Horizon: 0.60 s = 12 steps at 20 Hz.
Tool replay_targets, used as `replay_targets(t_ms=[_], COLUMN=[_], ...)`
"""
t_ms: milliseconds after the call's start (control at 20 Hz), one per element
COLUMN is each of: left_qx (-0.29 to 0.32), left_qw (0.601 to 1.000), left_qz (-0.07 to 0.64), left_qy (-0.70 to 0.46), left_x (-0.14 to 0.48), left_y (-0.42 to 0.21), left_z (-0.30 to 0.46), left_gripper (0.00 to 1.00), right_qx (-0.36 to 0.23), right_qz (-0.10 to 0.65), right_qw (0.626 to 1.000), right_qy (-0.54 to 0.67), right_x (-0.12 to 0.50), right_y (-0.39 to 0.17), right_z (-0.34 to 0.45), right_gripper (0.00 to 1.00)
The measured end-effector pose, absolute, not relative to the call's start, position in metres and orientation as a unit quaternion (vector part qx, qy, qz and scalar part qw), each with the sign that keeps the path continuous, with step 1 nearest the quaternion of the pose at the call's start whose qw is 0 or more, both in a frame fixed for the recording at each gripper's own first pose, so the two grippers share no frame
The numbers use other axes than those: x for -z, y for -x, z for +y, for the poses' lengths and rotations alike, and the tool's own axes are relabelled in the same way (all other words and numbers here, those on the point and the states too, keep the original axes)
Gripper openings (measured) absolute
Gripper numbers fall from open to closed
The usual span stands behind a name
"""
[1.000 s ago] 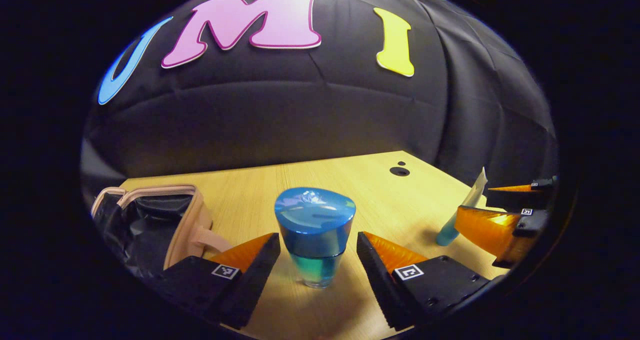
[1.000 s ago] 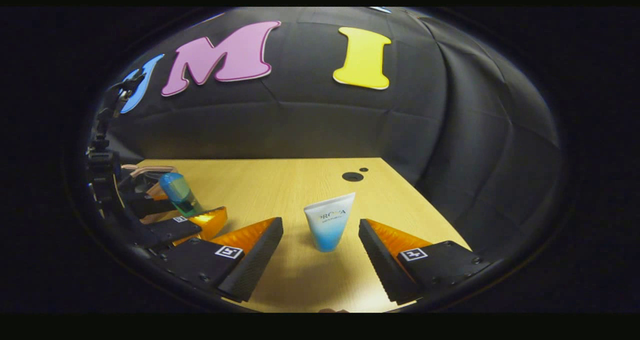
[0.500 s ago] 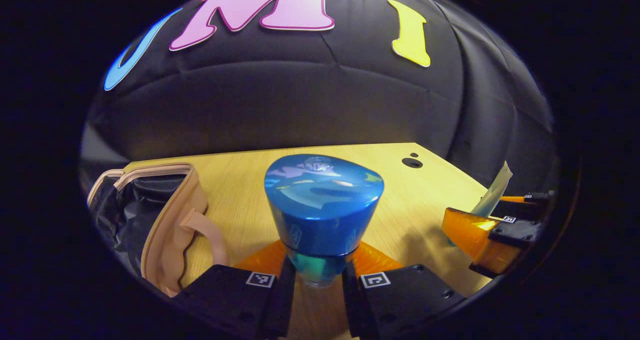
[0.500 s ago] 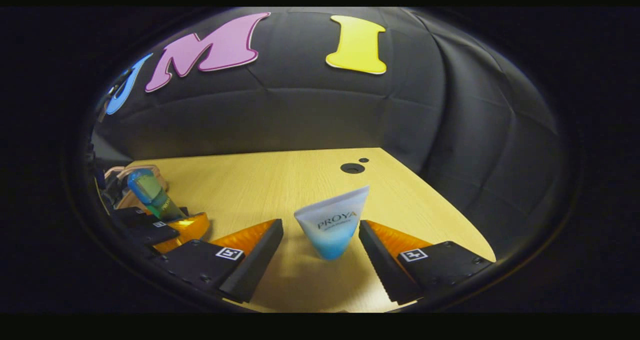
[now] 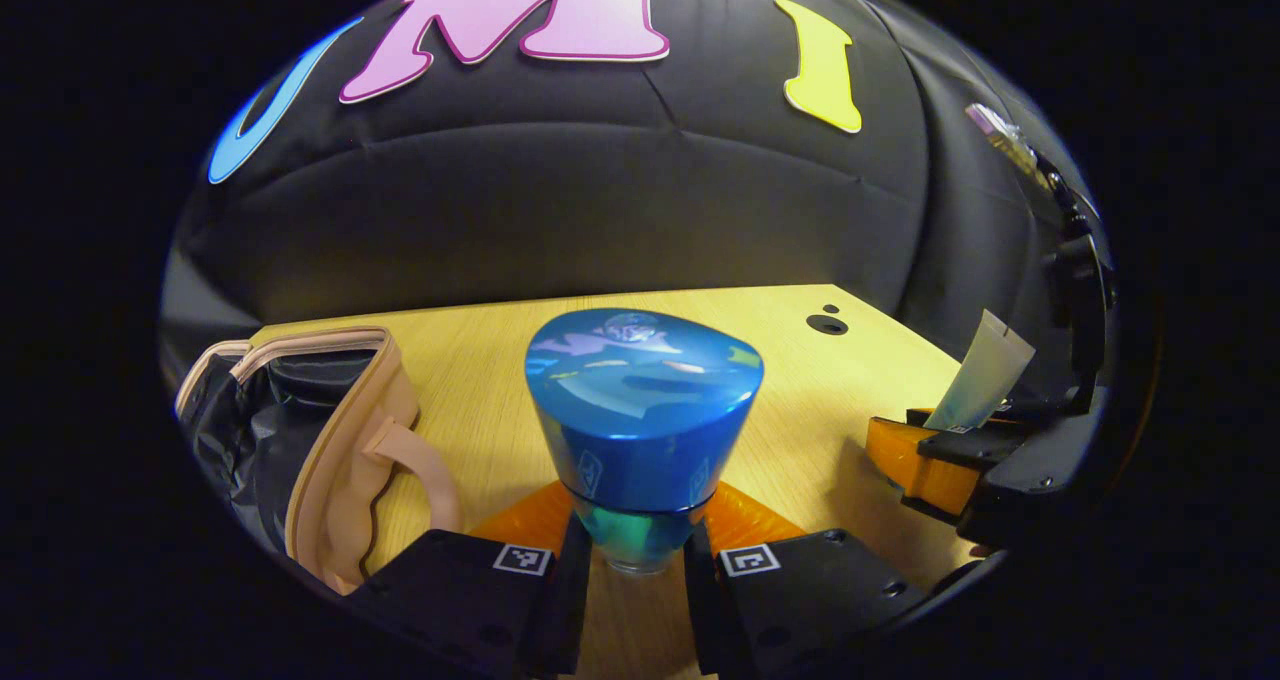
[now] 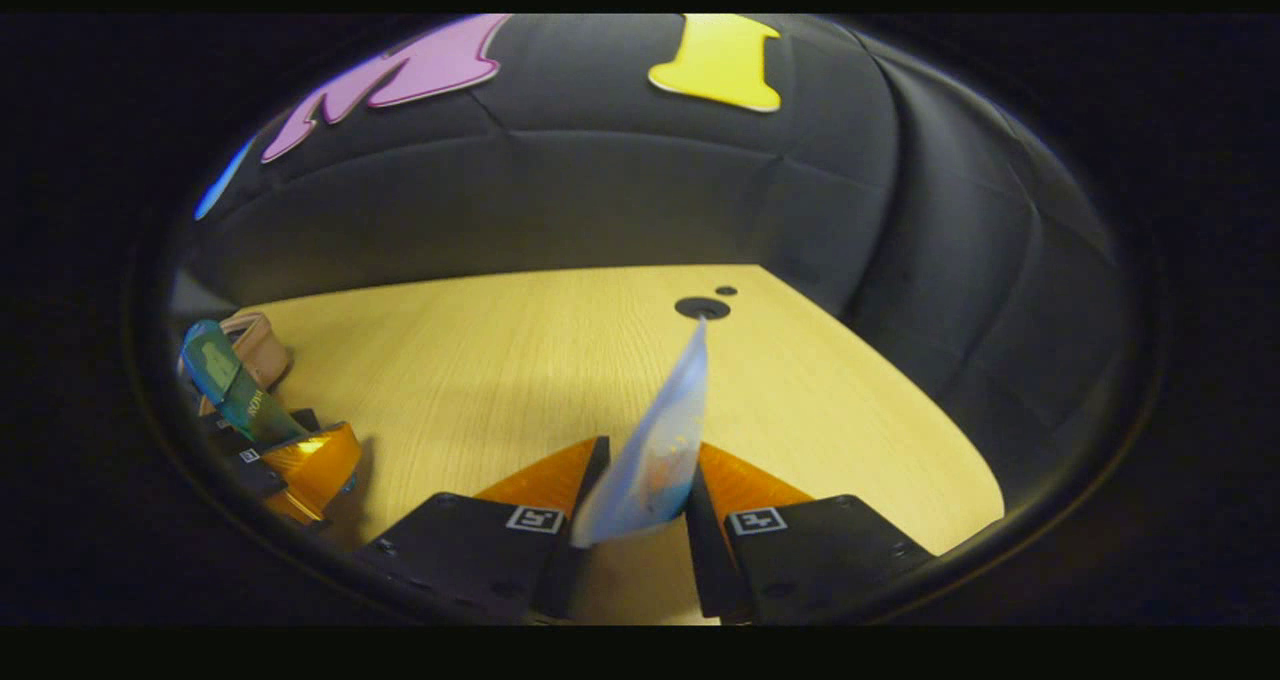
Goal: First open the suitcase, pack the skin care products into it, and then close the suitcase.
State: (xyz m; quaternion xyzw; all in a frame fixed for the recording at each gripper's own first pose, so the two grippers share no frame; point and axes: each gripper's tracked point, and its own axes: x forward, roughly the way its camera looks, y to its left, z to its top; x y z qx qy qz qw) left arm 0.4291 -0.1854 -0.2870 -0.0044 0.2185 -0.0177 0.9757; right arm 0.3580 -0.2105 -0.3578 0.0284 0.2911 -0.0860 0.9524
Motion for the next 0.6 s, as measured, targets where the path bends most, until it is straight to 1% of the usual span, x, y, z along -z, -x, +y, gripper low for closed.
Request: replay_targets(t_ms=[50,100,150,200,250,300,350,400,500,600], left_qx=[0.018,0.019,0.020,0.023,0.026,0.026,0.024,0.023,0.017,0.014], left_qw=[0.976,0.976,0.976,0.976,0.976,0.976,0.977,0.978,0.979,0.982], left_qz=[0.218,0.217,0.215,0.215,0.216,0.214,0.211,0.204,0.202,0.185], left_qy=[0.005,0.007,0.011,0.016,0.019,0.019,0.023,0.030,0.038,0.045], left_x=[0.287,0.287,0.286,0.286,0.287,0.285,0.284,0.282,0.278,0.265], left_y=[-0.429,-0.430,-0.430,-0.428,-0.427,-0.426,-0.423,-0.421,-0.415,-0.411], left_z=[-0.185,-0.185,-0.185,-0.185,-0.185,-0.183,-0.181,-0.179,-0.173,-0.165], left_gripper=[0.51,0.46,0.46,0.43,0.46,0.46,0.49,0.45,0.45,0.45], right_qx=[0.083,0.079,0.074,0.069,0.065,0.060,0.057,0.055,0.048,0.039], right_qz=[0.290,0.292,0.294,0.294,0.294,0.290,0.284,0.279,0.272,0.267], right_qw=[0.953,0.953,0.952,0.953,0.953,0.955,0.957,0.959,0.961,0.962], right_qy=[-0.031,-0.031,-0.033,-0.034,-0.033,-0.030,-0.024,-0.020,-0.030,-0.033], right_x=[0.357,0.357,0.357,0.356,0.353,0.348,0.343,0.337,0.327,0.316], right_y=[-0.358,-0.357,-0.356,-0.354,-0.354,-0.354,-0.352,-0.351,-0.349,-0.347], right_z=[-0.211,-0.211,-0.210,-0.209,-0.208,-0.206,-0.205,-0.204,-0.196,-0.190], right_gripper=[0.43,0.41,0.39,0.39,0.39,0.43,0.41,0.39,0.39,0.39])
